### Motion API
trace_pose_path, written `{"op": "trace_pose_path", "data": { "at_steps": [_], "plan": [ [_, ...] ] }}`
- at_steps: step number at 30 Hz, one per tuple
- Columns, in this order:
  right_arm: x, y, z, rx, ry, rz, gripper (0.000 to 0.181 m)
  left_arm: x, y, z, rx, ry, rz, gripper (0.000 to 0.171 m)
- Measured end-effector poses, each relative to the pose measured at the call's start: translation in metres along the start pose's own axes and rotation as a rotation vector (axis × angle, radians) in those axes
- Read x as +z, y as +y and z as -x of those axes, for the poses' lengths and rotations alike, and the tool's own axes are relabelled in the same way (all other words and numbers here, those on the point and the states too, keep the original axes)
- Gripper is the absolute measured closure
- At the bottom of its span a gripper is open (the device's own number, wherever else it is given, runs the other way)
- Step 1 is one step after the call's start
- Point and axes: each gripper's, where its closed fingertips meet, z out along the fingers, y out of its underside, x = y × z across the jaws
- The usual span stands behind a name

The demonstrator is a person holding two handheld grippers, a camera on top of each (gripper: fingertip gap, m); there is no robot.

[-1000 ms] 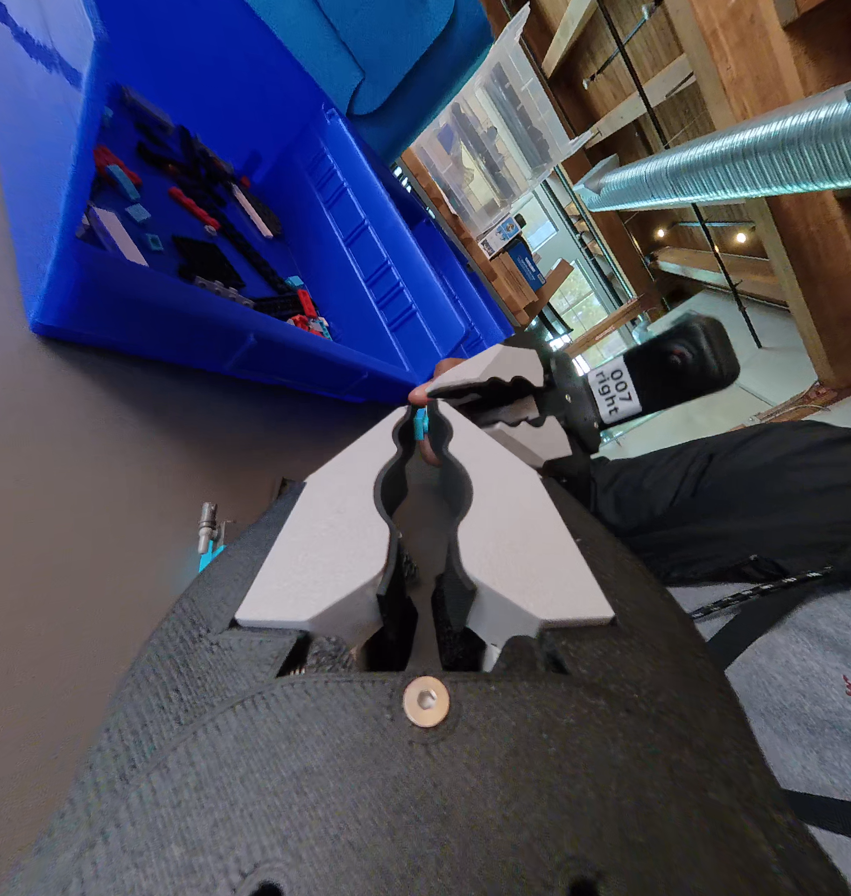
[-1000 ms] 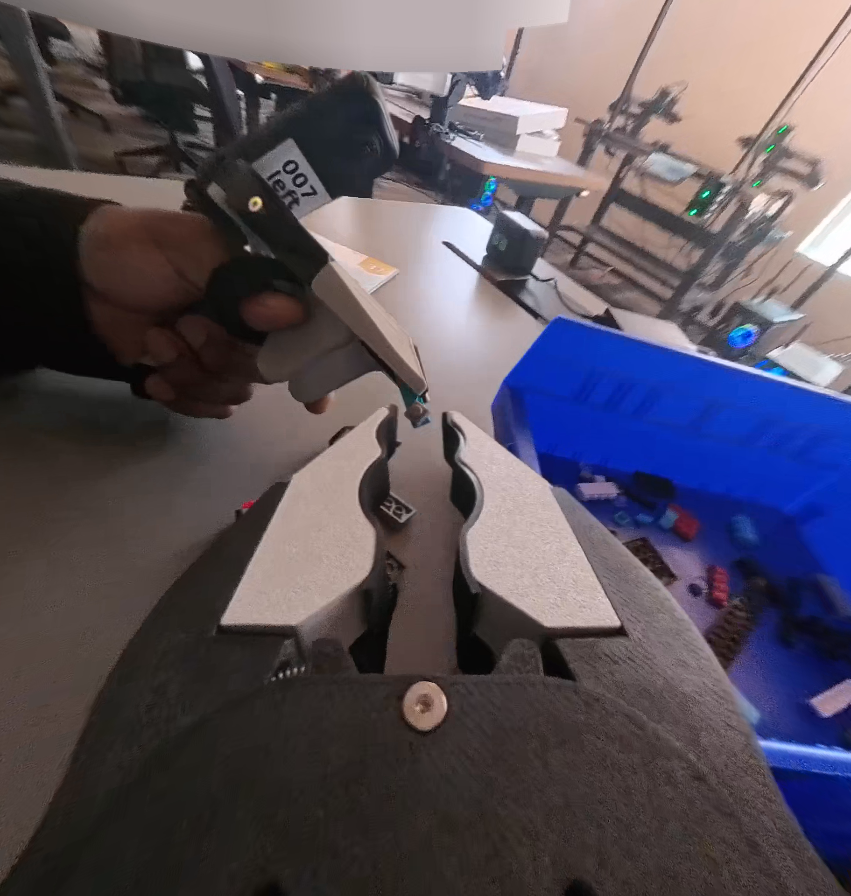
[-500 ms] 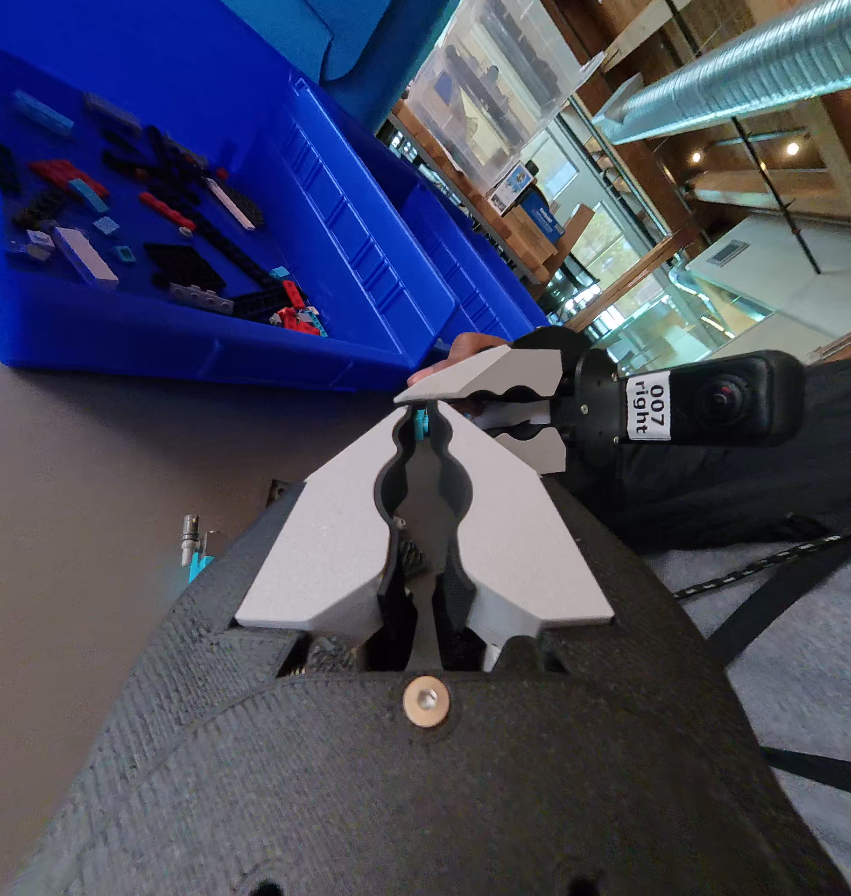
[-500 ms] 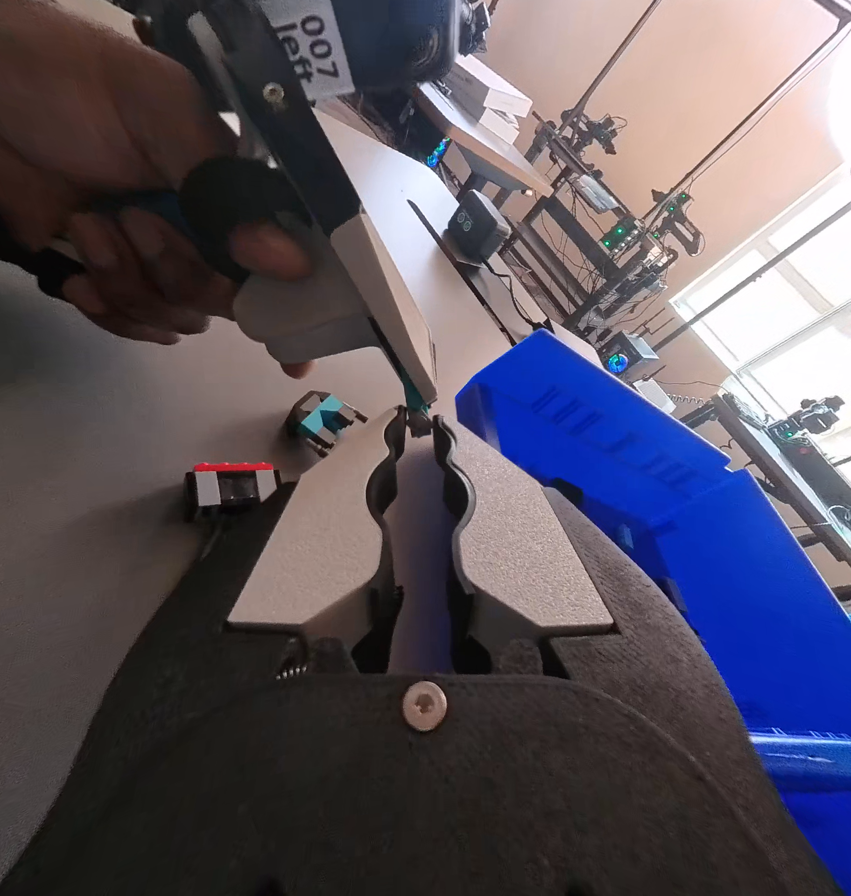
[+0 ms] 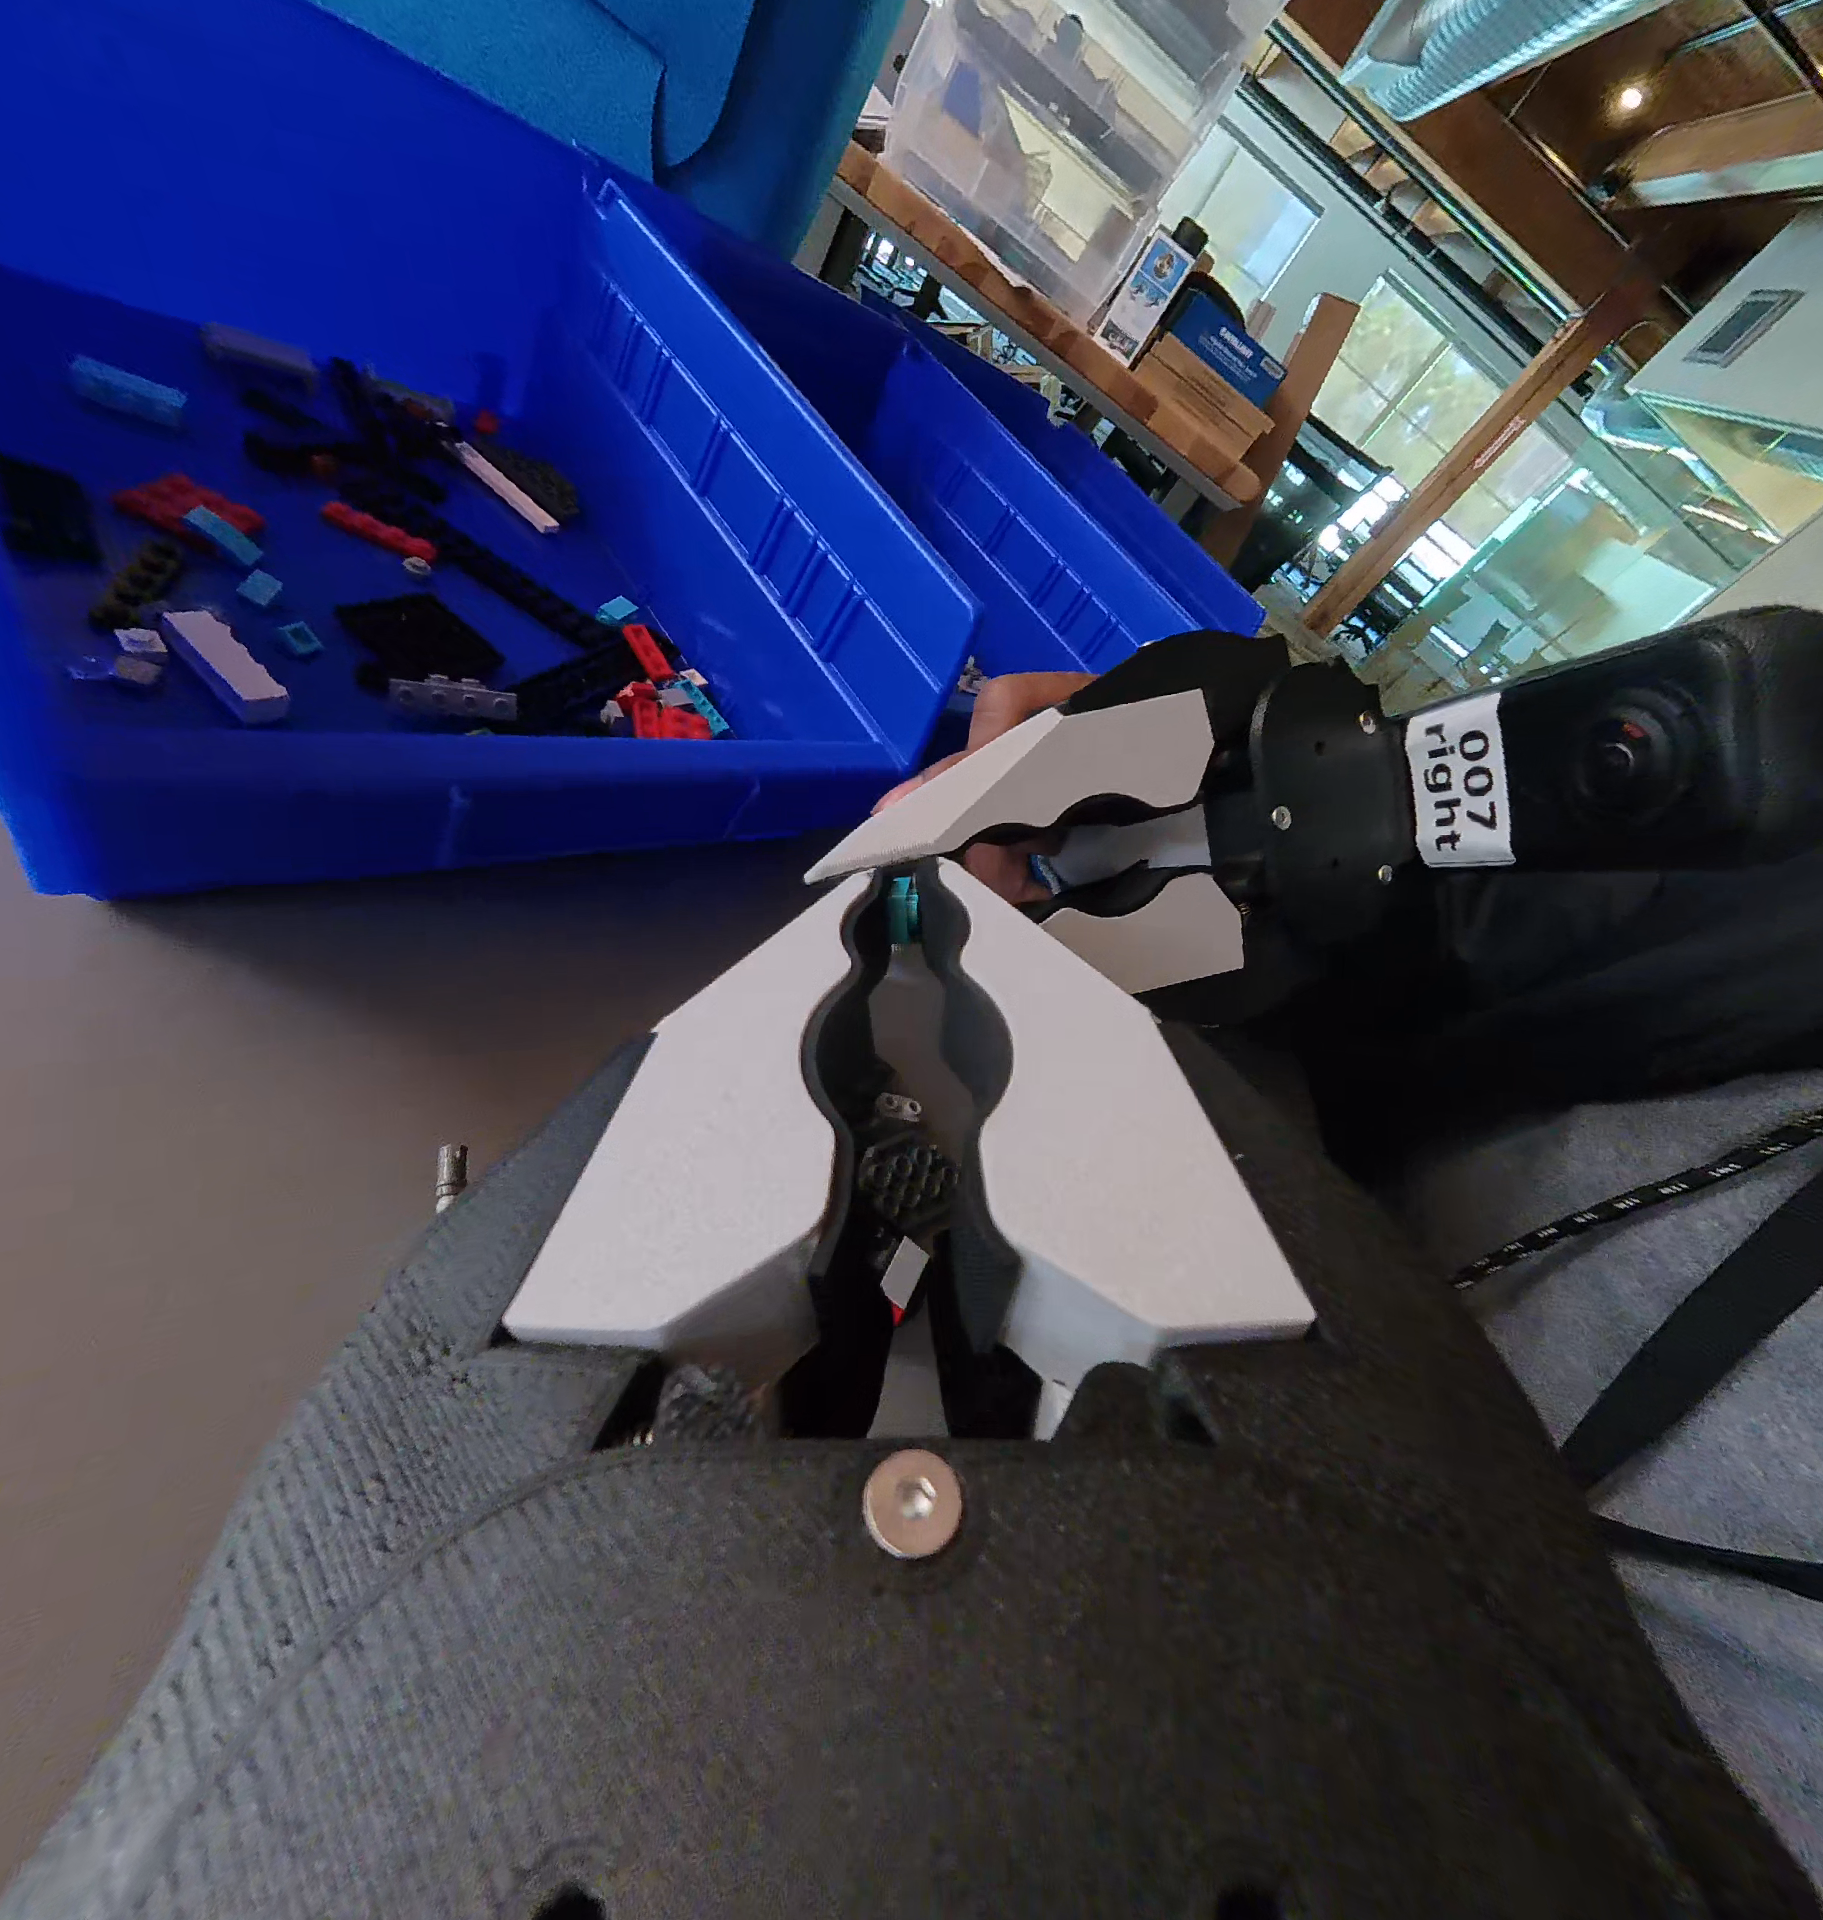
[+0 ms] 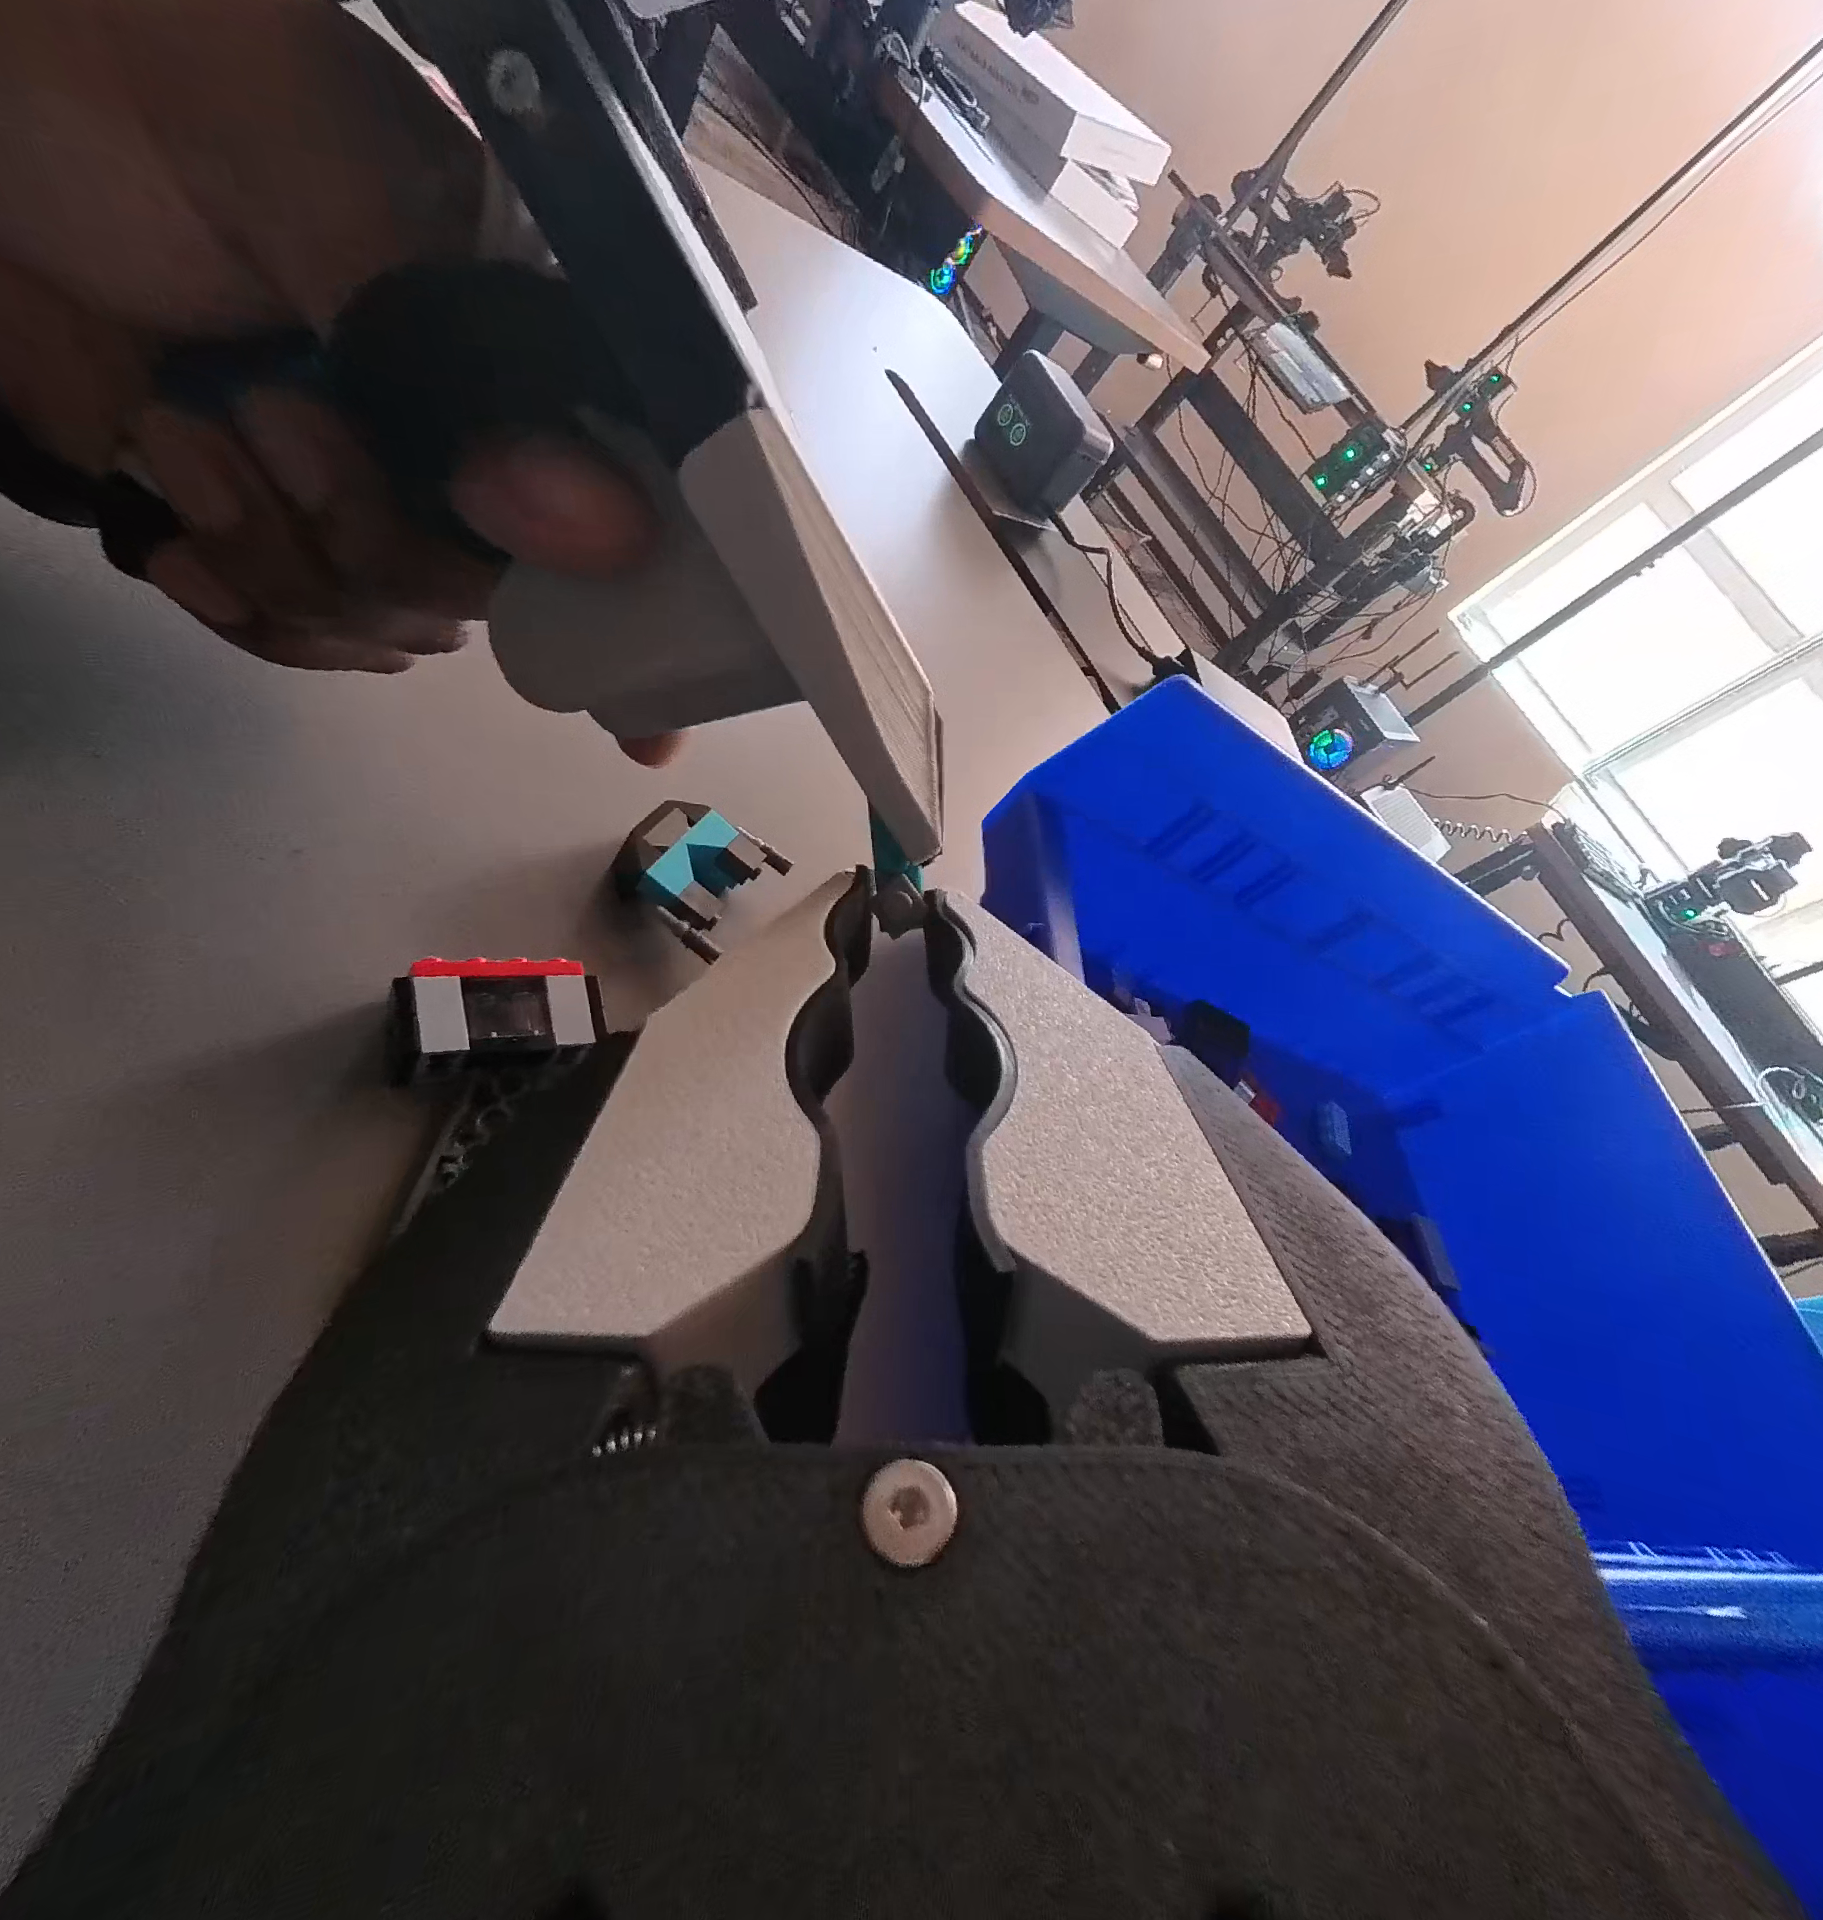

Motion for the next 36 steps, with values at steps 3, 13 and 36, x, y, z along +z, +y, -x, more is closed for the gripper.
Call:
{"op": "trace_pose_path", "data": {
  "at_steps": [3,13,36],
  "plan": [
    [0.001,0.001,-0.002,-0.044,0.033,0.011,0.172,0.0,0.0,0.002,-0.02,-0.018,-0.008,0.166],
    [0.007,0.009,-0.003,-0.224,0.145,0.096,0.171,0.001,0.006,0.016,-0.215,-0.022,-0.04,0.165],
    [-0.018,0.054,-0.125,0.306,0.393,0.335,0.152,-0.021,-0.02,0.035,-0.266,-0.034,-0.193,0.165]
  ]
}}
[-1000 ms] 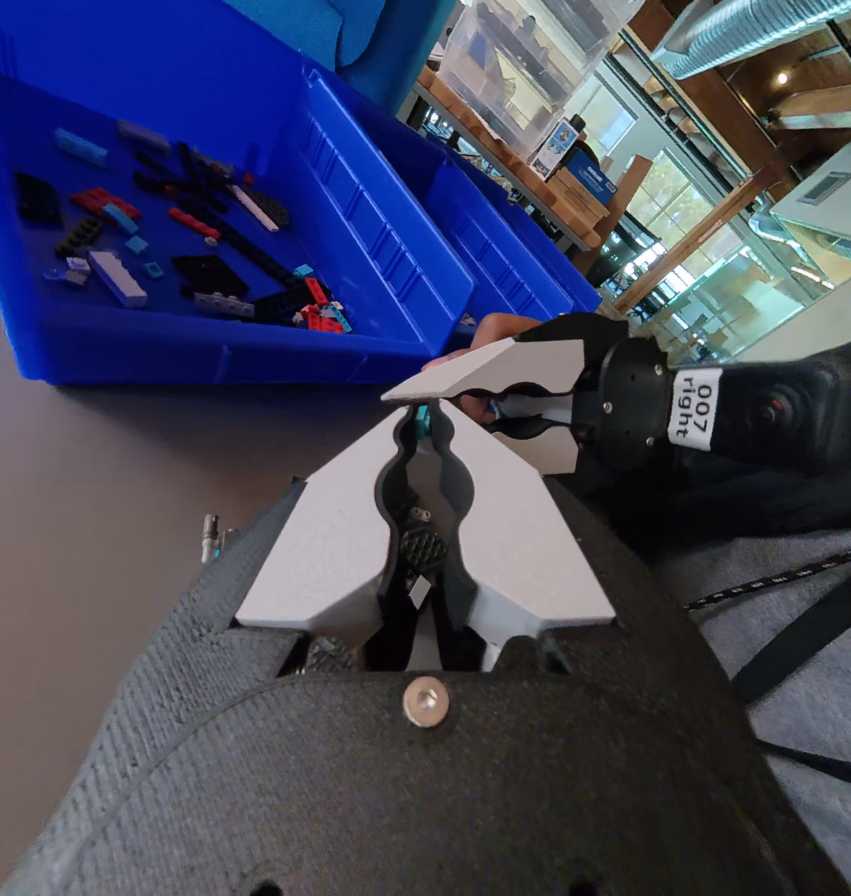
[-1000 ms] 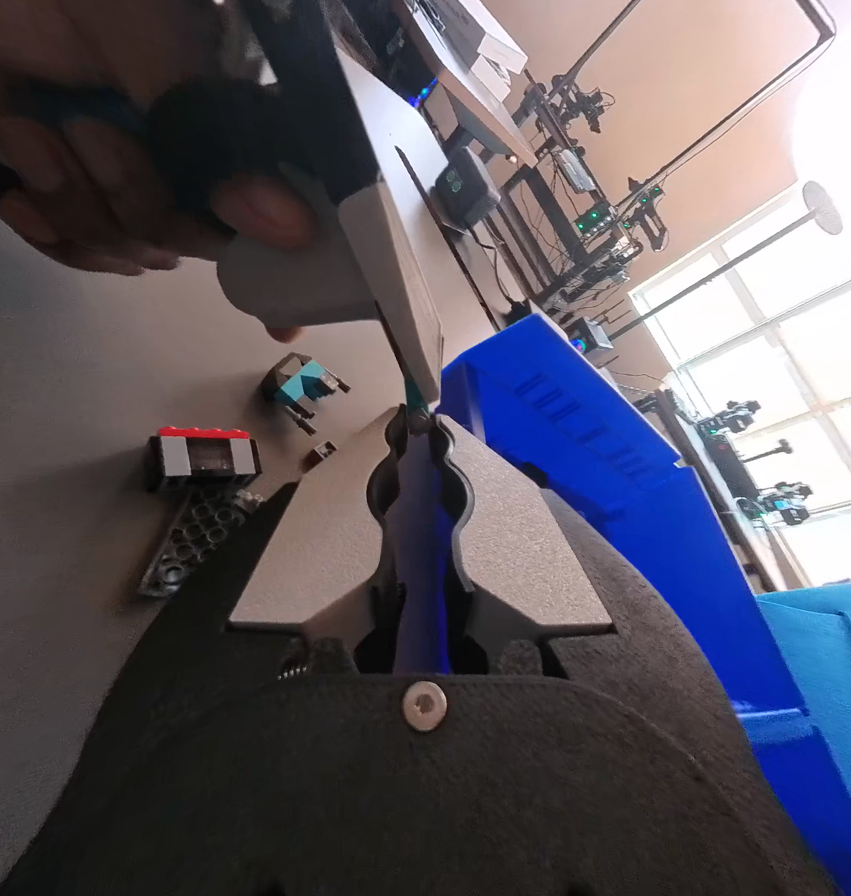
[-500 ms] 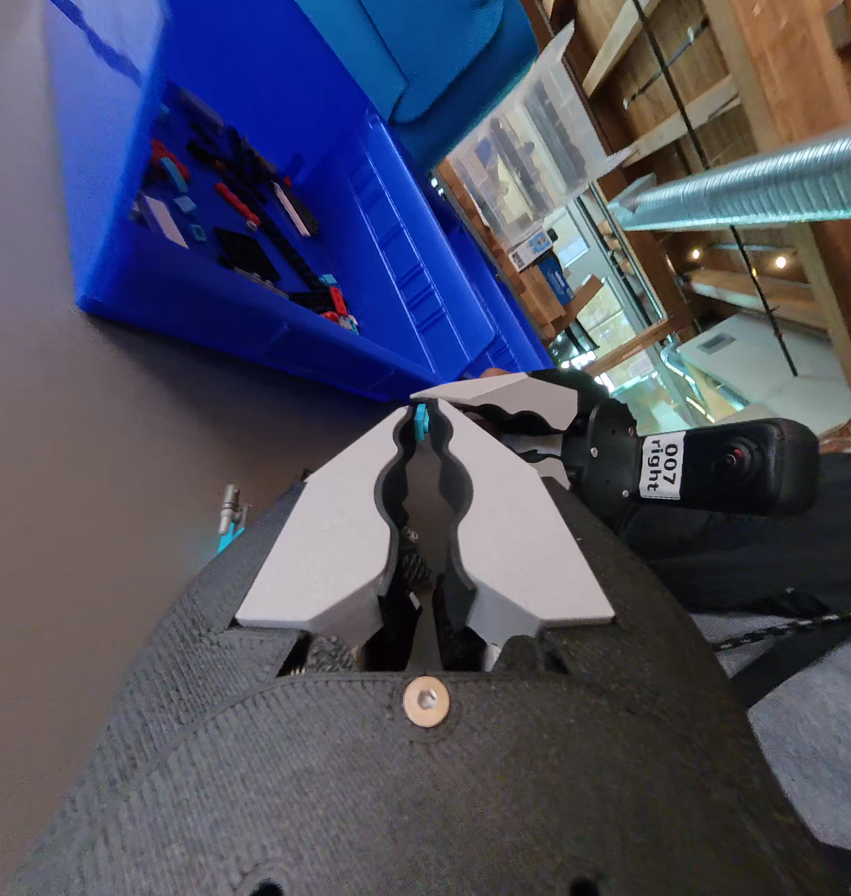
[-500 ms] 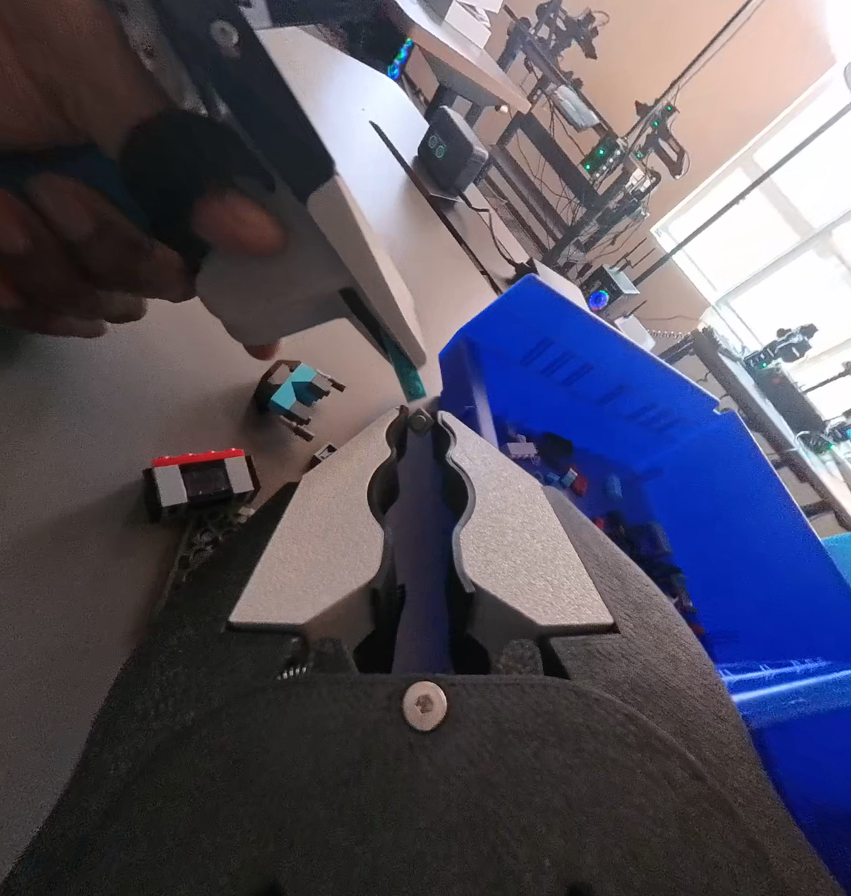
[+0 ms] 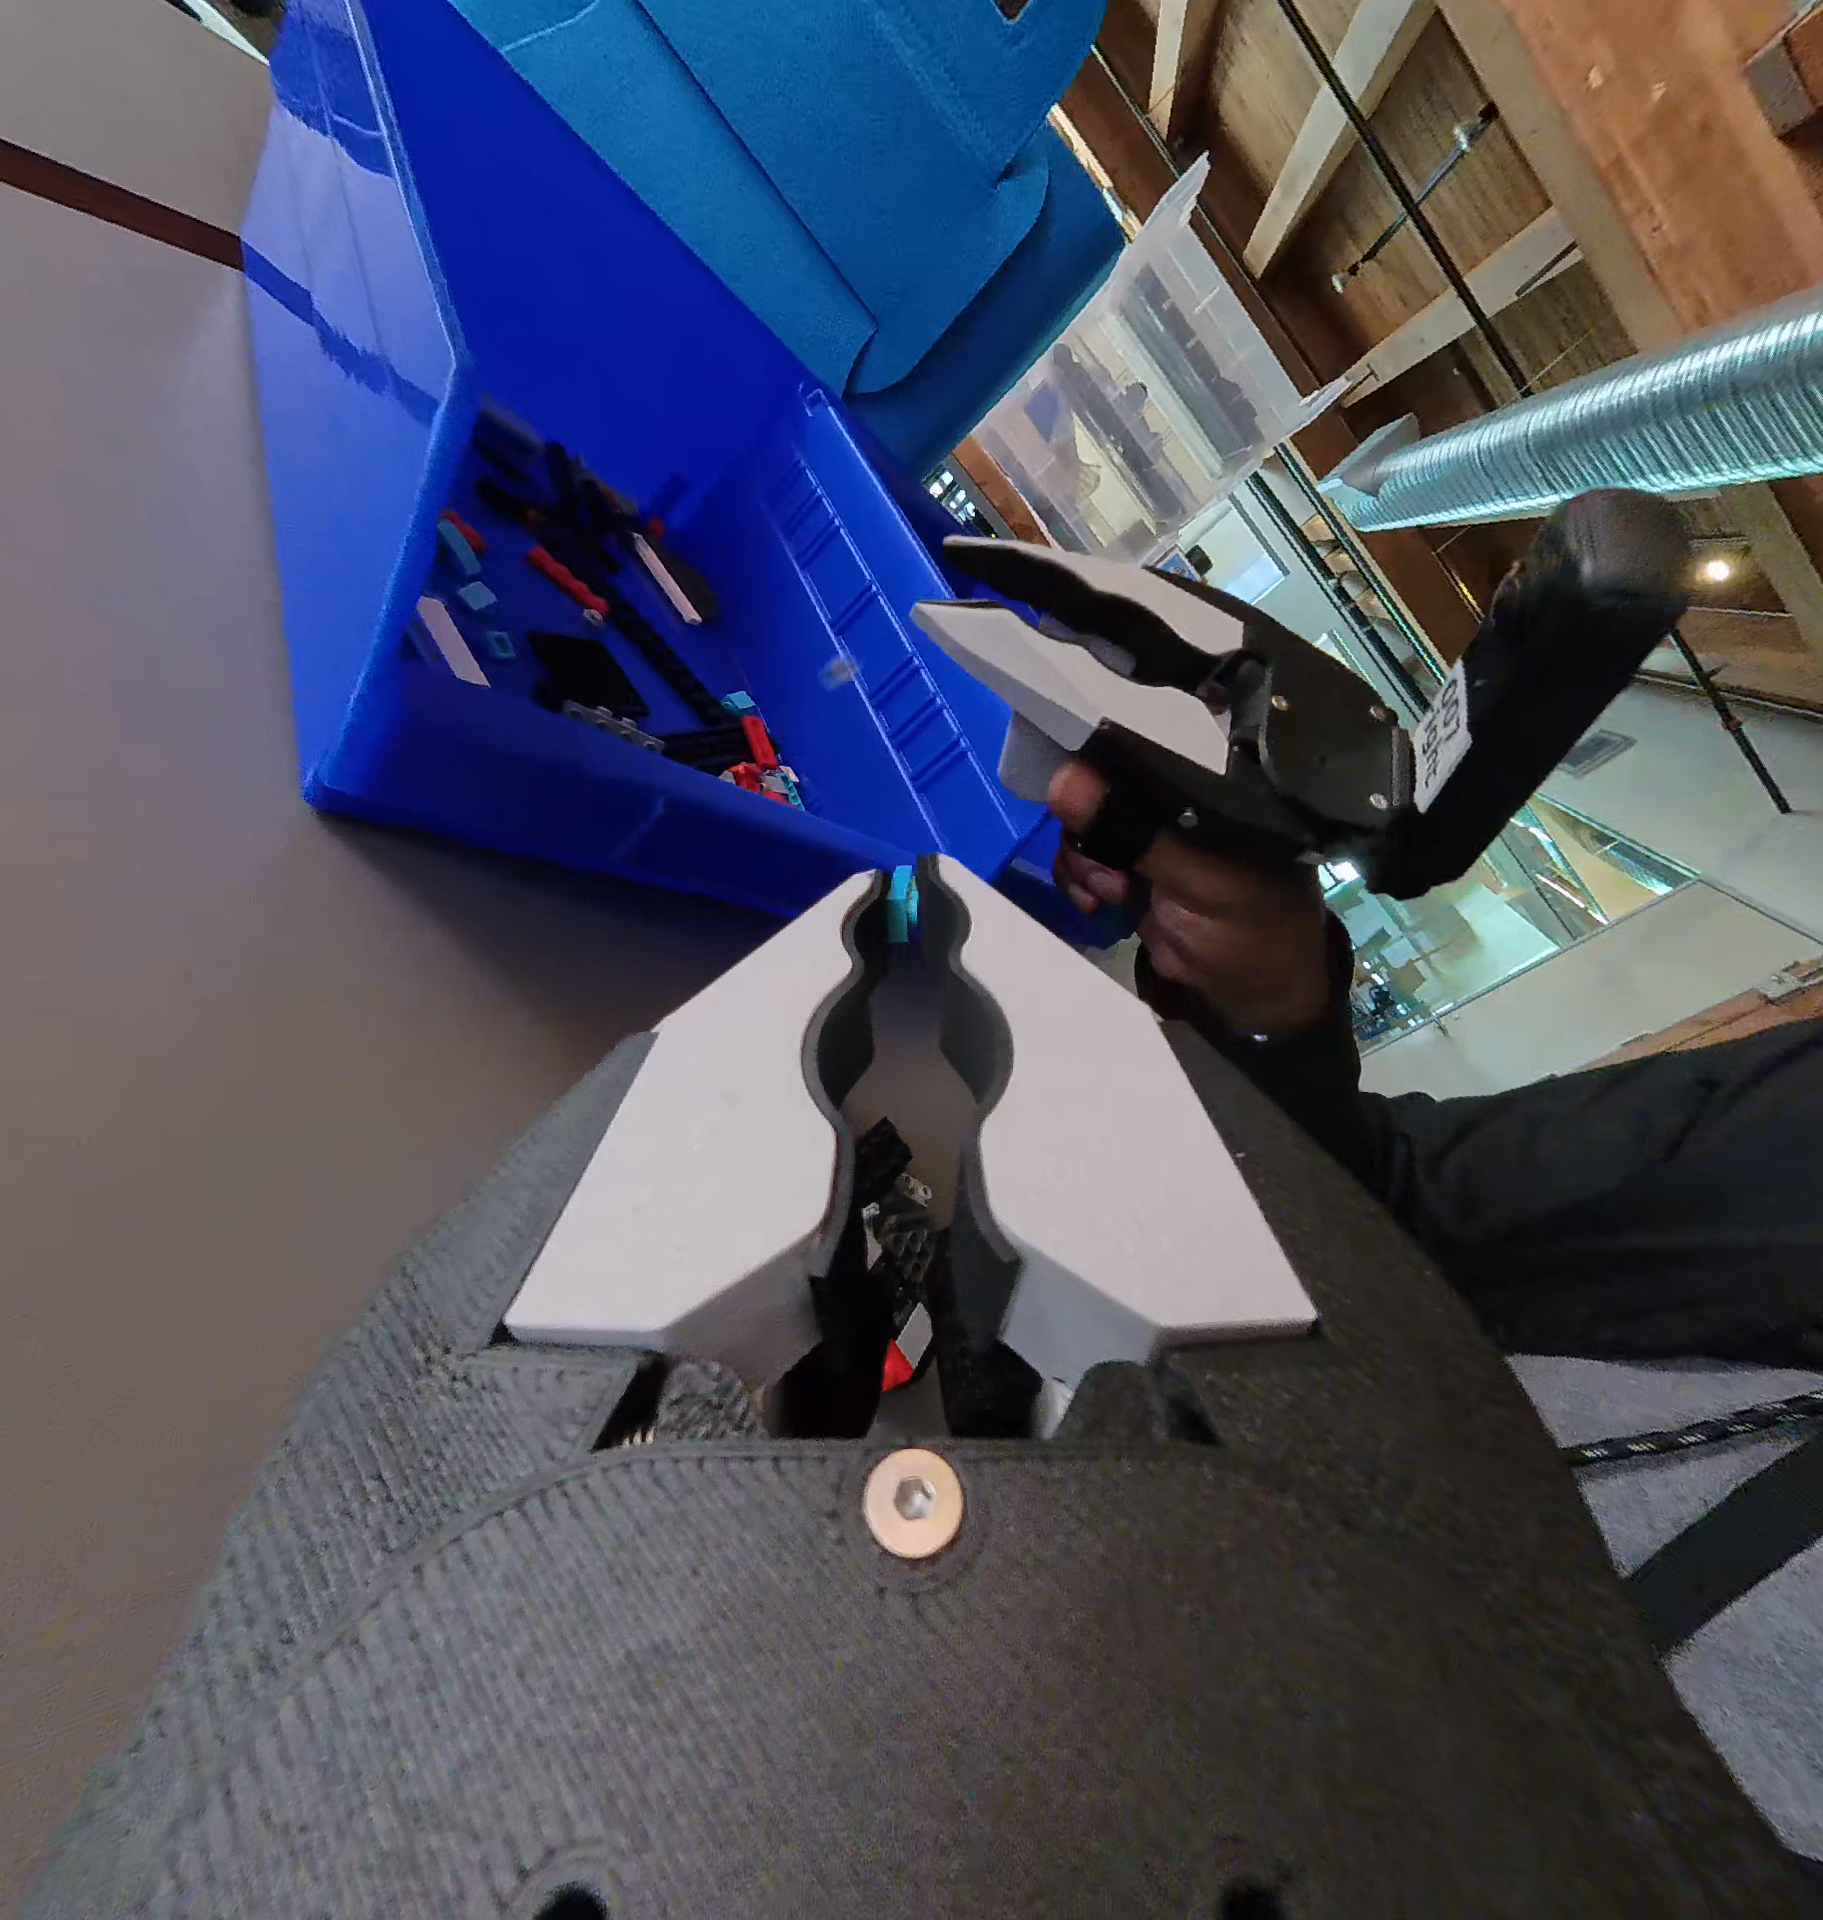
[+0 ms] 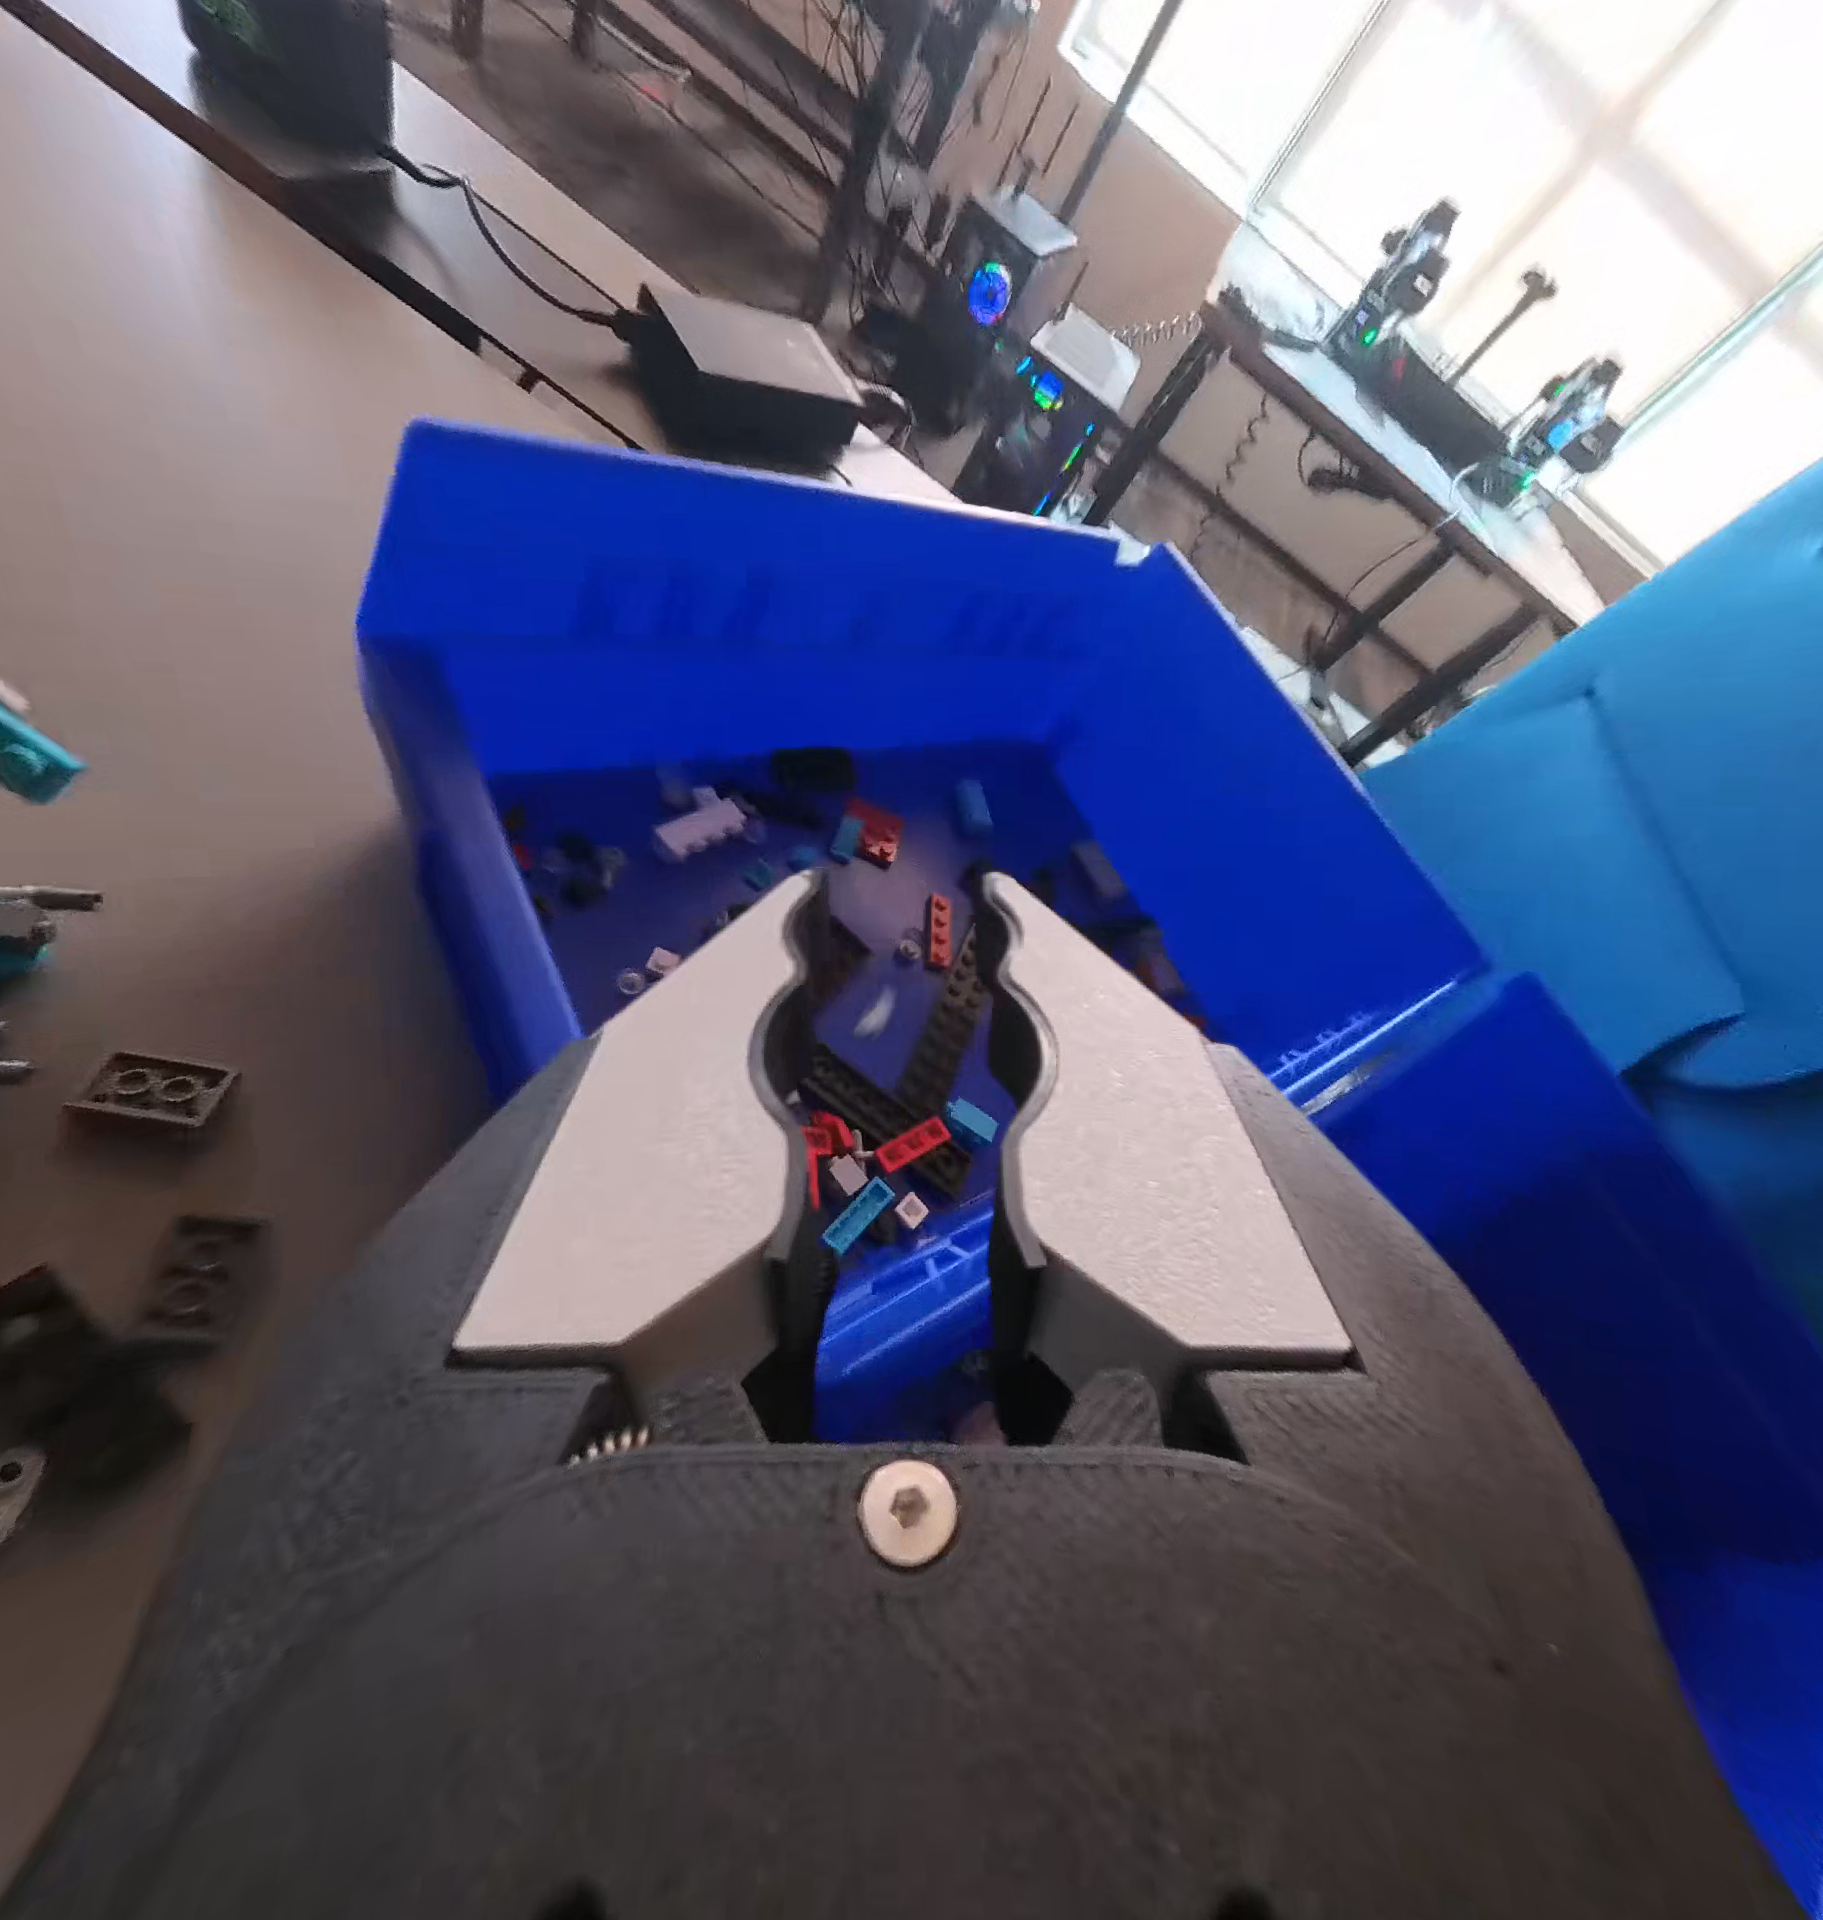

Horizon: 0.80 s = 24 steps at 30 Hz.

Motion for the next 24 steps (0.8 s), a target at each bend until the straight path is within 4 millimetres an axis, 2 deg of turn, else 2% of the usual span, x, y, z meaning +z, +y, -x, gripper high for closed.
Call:
{"op": "trace_pose_path", "data": {
  "at_steps": [3,6,10,13,19,22,24],
  "plan": [
    [0.001,0.002,-0.002,0.01,-0.011,0.0,0.146,0.002,0.003,-0.001,-0.009,0.013,0.008,0.165],
    [-0.009,-0.014,0.009,0.004,-0.107,-0.084,0.146,0.002,0.004,-0.006,-0.026,0.056,0.017,0.165],
    [-0.046,-0.038,0.073,-0.17,-0.484,-0.286,0.156,0.002,0.004,-0.018,-0.104,0.162,0.02,0.166],
    [-0.054,-0.036,0.097,-0.215,-0.576,-0.314,0.154,0.003,0.006,-0.029,-0.175,0.255,0.029,0.166],
    [-0.06,-0.031,0.121,-0.268,-0.637,-0.355,0.156,0.007,0.015,-0.042,-0.235,0.341,0.068,0.165],
    [-0.062,-0.033,0.125,-0.279,-0.629,-0.372,0.171,0.008,0.017,-0.042,-0.236,0.338,0.073,0.166],
    [-0.06,-0.033,0.124,-0.286,-0.615,-0.369,0.171,0.008,0.016,-0.041,-0.235,0.337,0.066,0.165]
  ]
}}
